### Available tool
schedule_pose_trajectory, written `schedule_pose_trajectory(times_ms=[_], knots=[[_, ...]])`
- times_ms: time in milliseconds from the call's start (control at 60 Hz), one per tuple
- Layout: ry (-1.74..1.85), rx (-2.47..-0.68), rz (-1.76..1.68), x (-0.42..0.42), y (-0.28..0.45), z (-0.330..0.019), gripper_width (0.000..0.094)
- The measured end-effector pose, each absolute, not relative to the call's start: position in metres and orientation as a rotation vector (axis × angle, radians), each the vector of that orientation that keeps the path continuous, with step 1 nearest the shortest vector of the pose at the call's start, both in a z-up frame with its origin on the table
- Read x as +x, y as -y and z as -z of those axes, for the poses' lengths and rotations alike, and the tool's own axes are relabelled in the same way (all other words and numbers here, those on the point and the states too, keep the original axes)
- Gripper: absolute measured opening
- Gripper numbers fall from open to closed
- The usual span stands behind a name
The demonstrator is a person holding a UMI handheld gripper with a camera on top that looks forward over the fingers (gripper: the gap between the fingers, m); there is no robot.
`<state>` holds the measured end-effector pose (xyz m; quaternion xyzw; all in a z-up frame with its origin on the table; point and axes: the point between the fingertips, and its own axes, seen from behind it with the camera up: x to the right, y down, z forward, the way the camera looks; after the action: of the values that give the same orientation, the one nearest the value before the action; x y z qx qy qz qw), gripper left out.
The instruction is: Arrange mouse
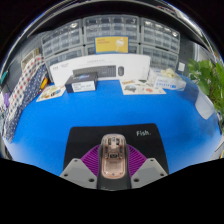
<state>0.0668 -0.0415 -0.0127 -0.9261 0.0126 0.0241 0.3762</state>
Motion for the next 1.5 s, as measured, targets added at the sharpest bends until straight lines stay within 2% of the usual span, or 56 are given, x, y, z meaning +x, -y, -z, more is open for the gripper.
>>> schedule_pose_trajectory(times_ms=[100, 383, 450, 483, 533, 567, 900, 1017, 1217, 1500], knots=[[-0.031, -2.352, -0.052, 0.069, 0.042, 0.014, 0.034], [-0.028, -2.338, -0.069, 0.065, 0.04, 0.016, 0.047], [0.006, -2.362, -0.087, 0.059, 0.042, 0.015, 0.0636], [0.015, -2.37, -0.075, 0.06, 0.043, 0.014, 0.0751], [0.026, -2.357, -0.047, 0.062, 0.045, 0.005, 0.0841], [0.027, -2.346, -0.037, 0.064, 0.046, -0.003, 0.0859], [-0.025, -2.178, -0.013, 0.063, 0.125, -0.135, 0.0856], [-0.045, -2.12, -0.008, 0.06, 0.162, -0.168, 0.0855], [-0.04, -2.082, -0.03, 0.046, 0.218, -0.192, 0.0856], [0.009, -2.079, -0.037, 0.028, 0.269, -0.194, 0.0853]])
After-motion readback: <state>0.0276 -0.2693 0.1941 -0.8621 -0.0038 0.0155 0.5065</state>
